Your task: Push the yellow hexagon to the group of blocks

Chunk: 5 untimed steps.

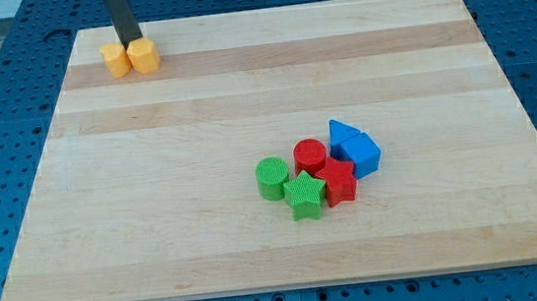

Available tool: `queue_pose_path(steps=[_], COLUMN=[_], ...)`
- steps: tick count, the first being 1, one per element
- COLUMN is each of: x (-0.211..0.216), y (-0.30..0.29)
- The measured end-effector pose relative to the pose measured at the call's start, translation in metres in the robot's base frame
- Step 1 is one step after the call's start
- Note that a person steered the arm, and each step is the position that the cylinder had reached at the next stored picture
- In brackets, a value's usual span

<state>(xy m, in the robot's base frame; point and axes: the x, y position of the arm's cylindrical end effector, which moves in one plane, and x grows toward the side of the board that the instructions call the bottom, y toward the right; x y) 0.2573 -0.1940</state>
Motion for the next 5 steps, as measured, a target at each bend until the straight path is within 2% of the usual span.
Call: queue_pose_path(steps=[1,3,5], x=[0.027,0.038,0.089], y=[0.025,0.043,0.095])
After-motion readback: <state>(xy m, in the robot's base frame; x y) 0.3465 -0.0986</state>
